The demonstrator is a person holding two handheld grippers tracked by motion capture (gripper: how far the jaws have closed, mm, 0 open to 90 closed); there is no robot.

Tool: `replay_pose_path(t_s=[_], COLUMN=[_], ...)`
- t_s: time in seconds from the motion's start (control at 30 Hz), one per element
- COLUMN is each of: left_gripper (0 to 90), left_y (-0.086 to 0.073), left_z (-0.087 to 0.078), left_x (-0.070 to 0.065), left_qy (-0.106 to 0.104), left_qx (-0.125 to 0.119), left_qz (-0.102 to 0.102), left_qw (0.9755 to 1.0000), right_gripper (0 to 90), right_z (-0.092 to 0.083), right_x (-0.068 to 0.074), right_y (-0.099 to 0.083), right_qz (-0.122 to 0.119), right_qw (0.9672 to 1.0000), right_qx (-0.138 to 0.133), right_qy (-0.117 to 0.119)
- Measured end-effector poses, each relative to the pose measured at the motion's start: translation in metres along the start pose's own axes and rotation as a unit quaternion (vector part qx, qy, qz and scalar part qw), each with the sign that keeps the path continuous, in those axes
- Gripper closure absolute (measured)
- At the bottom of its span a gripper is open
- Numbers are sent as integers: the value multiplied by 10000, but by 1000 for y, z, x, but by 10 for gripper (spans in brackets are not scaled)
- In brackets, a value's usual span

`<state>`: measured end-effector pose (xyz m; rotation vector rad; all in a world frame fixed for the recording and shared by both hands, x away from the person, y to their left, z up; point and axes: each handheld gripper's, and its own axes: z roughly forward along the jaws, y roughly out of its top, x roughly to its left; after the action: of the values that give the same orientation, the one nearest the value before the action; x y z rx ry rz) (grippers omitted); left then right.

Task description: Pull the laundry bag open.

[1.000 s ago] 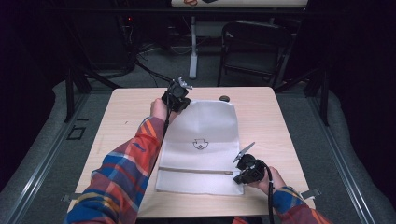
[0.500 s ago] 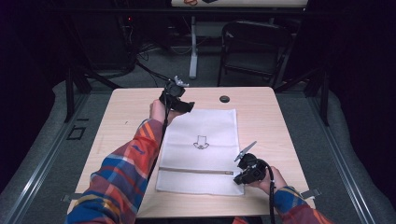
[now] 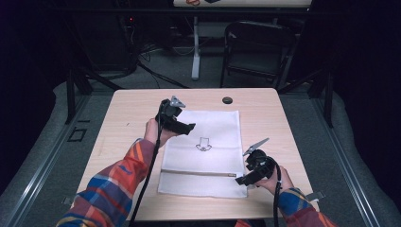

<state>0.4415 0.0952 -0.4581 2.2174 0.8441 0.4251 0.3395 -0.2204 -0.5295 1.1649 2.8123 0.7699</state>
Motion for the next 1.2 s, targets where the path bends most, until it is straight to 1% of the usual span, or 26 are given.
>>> replay_pose_path(t_s=[0.03, 0.07, 0.1, 0.17, 0.2, 0.27, 0.3, 0.33, 0.37, 0.47, 0.5, 0.53, 0.63, 0.7, 0.73, 0.83, 0.87, 0.9, 0.93, 0.97, 1.0, 1.07, 1.1, 1.13, 1.17, 1.2], left_gripper=[127, 126, 121, 116, 114, 111, 107, 104, 103, 100, 99, 99, 95, 94, 93, 89, 87, 87, 87, 87, 87, 87, 87, 87, 87, 88], left_y=[-3, -6, -8, -13, -15, -20, -22, -24, -25, -30, -31, -32, -34, -35, -35, -37, -37, -38, -38, -39, -39, -39, -39, -38, -38, -38], left_z=[-1, -2, -2, -4, -4, -5, -4, -4, -4, -2, -1, 0, 1, 2, 3, 7, 8, 9, 11, 13, 14, 17, 18, 20, 21, 22], left_x=[-3, -6, -9, -14, -17, -22, -24, -26, -28, -32, -33, -35, -40, -43, -44, -49, -51, -53, -56, -58, -61, -65, -67, -69, -71, -72], left_qy=[-55, -96, -106, -202, -237, -288, -325, -359, -374, -405, -429, -445, -507, -530, -544, -591, -621, -648, -674, -705, -747, -829, -836, -857, -875, -900], left_qx=[-22, 5, -9, 0, -18, -30, -22, -21, -23, -33, -16, -17, -18, -23, 28, 47, 43, 42, 57, 59, 63, 72, 61, 79, 40, 43], left_qz=[-8, 36, 72, 134, 149, 174, 182, 177, 196, 198, 200, 198, 214, 248, 284, 303, 311, 315, 366, 365, 394, 481, 499, 520, 501, 541], left_qw=[10000, 9999, 9999, 9997, 9996, 9994, 9993, 9992, 9991, 9990, 9989, 9988, 9985, 9983, 9981, 9978, 9976, 9974, 9970, 9968, 9964, 9954, 9952, 9949, 9949, 9945], right_gripper=[206, 202, 195, 179, 179, 174, 174, 174, 175, 178, 180, 182, 188, 193, 195, 203, 205, 209, 211, 217, 223, 240, 250, 257, 262, 271], right_z=[-1, -1, -1, -2, -2, -2, -3, -3, -3, -3, -2, -4, -5, -4, -4, -5, -5, -6, -6, -6, -6, -6, -6, -7, -7, -7], right_x=[0, -1, -1, -2, -3, -2, -3, -3, -3, -3, -2, -3, -4, -4, -4, -5, -5, -5, -6, -6, -6, -6, -6, -7, -7, -8], right_y=[0, 0, 0, 0, 0, 1, 1, 1, 1, 1, 0, 1, 1, 0, 0, 0, 0, 0, 0, 0, 1, 1, 0, 0, 0, 0], right_qz=[7, -21, 52, 4, 0, 16, -39, -15, 36, 54, 117, 41, 37, 45, 50, 81, 108, 119, 114, 122, 120, 123, 156, 108, 157, 149], right_qw=[10000, 10000, 10000, 10000, 10000, 10000, 9999, 10000, 9999, 9999, 9998, 9999, 9998, 9998, 9998, 9998, 9997, 9998, 9997, 9997, 9996, 9996, 9993, 9995, 9994, 9994], right_qx=[-3, -13, -28, 12, -1, -15, 16, -4, -65, -56, -147, -52, -77, -116, -110, -86, -110, -137, -129, -130, -162, -189, -245, -157, -185, -170], right_qy=[-30, -44, -9, -64, -45, -57, -97, -94, -98, -109, -103, -157, -188, -158, -180, -188, -182, -127, -158, -183, -216, -197, -248, -253, -239, -275])
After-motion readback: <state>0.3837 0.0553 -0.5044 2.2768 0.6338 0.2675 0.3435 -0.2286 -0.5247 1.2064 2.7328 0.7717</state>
